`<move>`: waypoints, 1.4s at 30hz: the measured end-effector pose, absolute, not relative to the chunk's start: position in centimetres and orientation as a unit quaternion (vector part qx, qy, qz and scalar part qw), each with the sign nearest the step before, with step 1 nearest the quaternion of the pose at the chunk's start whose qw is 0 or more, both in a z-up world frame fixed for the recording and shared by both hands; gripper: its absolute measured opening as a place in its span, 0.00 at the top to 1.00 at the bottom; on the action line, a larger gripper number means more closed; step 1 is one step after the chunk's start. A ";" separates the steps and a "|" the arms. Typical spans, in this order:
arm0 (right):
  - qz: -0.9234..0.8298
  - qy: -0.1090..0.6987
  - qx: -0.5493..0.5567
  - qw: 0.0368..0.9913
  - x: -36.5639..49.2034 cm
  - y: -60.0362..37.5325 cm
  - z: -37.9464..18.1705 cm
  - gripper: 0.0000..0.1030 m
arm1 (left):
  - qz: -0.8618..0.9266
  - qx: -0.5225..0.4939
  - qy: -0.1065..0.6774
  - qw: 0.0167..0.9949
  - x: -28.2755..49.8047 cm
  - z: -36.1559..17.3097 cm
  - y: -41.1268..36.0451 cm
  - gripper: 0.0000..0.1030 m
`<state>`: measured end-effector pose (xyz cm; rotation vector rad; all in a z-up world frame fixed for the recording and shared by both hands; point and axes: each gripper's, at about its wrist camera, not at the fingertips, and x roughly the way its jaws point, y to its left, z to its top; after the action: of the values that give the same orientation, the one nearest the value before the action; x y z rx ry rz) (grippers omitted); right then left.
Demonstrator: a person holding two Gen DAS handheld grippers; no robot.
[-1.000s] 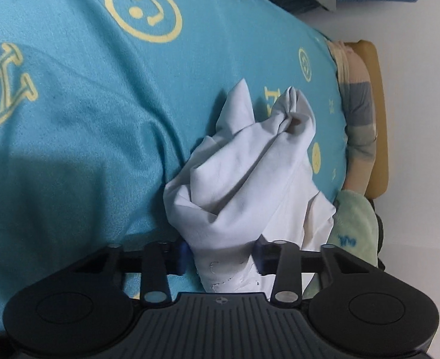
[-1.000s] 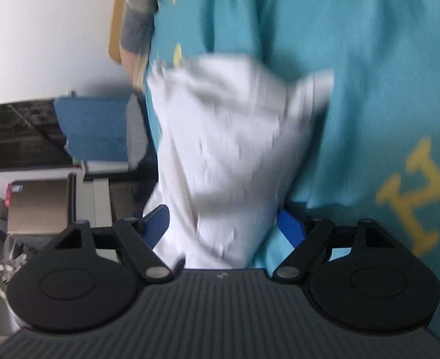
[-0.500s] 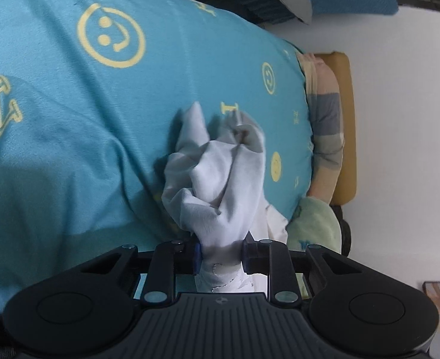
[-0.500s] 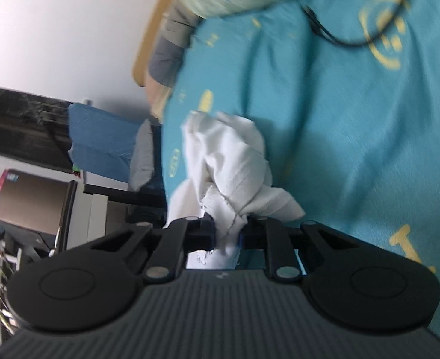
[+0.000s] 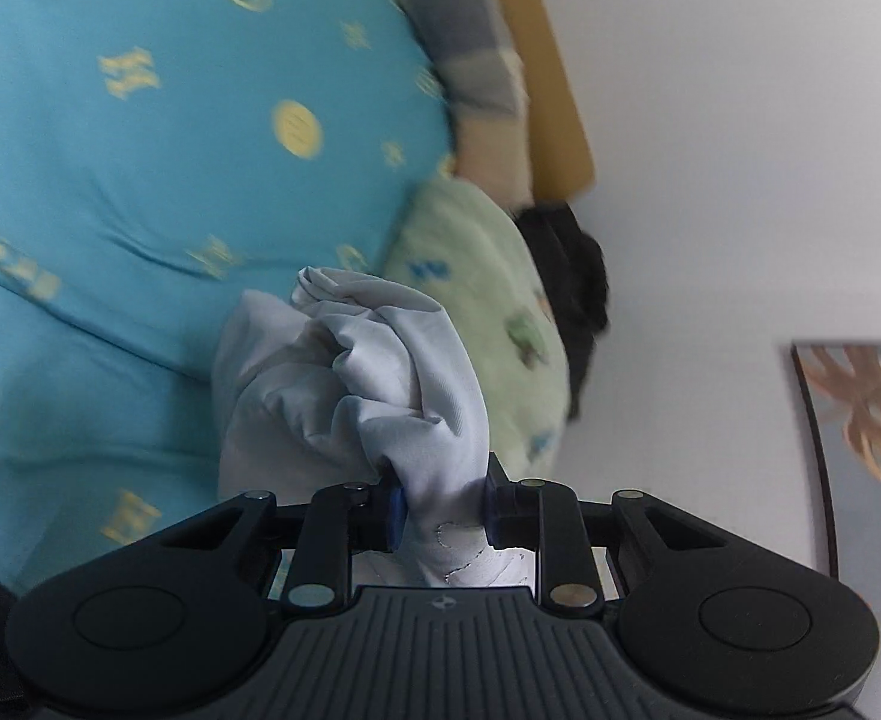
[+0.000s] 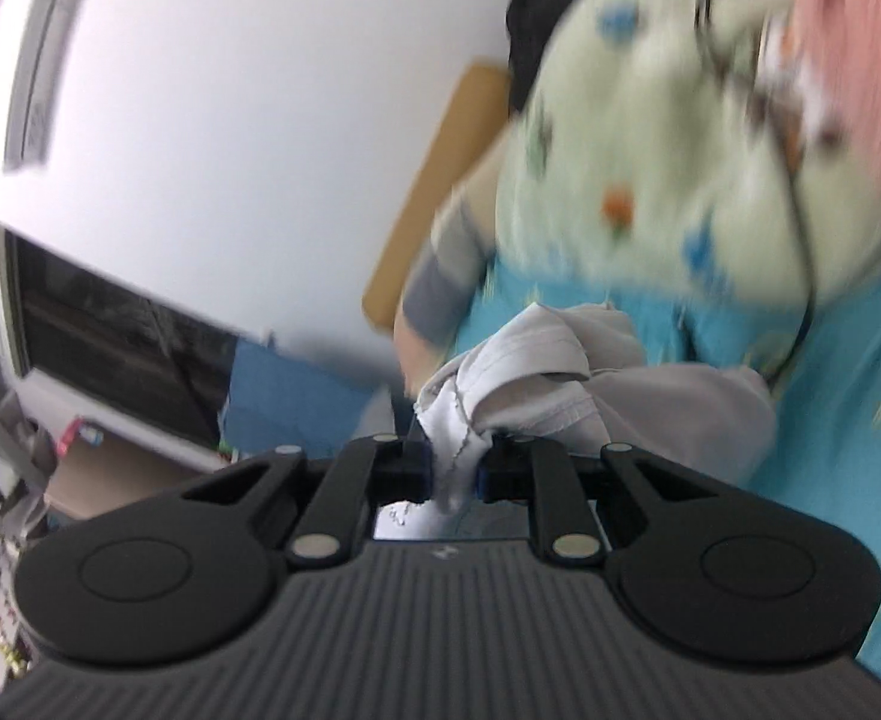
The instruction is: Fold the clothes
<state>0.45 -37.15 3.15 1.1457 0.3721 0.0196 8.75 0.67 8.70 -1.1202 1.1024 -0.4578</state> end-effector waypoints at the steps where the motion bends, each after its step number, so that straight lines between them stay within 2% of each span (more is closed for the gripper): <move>1: -0.005 0.166 0.536 0.828 -0.1 -39.0 4.2 0.84 | -0.218 -0.493 0.495 0.681 8.8 9.4 -1.6 0.75; 10: -0.139 0.032 0.451 0.881 -8.6 -55.5 14.9 0.84 | -0.422 -0.459 0.500 0.601 7.6 13.5 -26.2 0.75; 13: -0.183 0.007 0.410 0.893 -12.0 -58.4 16.0 0.84 | -0.469 -0.427 0.495 0.594 5.6 12.6 -32.2 0.75; 15: -0.209 0.018 0.403 0.891 -13.8 -59.4 14.3 0.84 | -0.486 -0.400 0.499 0.596 4.1 11.0 -35.2 0.75; 22: -0.242 0.080 0.448 0.857 -20.7 -59.8 5.2 0.84 | -0.510 -0.303 0.534 0.602 -0.4 3.2 -32.9 0.75; 31: -0.262 0.111 0.473 0.834 -23.3 -56.2 -0.7 0.82 | -0.528 -0.204 0.486 0.666 -5.1 0.8 -29.2 0.71; 35: -0.272 0.128 0.466 0.832 -23.9 -55.0 -1.2 0.79 | -0.527 -0.158 0.464 0.694 -6.5 1.4 -28.0 0.67; 39: -0.290 0.158 0.429 0.841 -24.2 -53.8 0.7 0.79 | -0.538 -0.105 0.426 0.720 -8.1 4.3 -26.8 0.66; 42: -0.296 0.171 0.387 0.856 -24.4 -52.4 2.9 0.79 | -0.549 -0.065 0.382 0.740 -10.1 7.4 -25.1 0.55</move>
<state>-24.45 -52.42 2.89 0.8125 0.3590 -0.6226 -10.13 -25.14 7.36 -0.1424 0.8389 -1.2041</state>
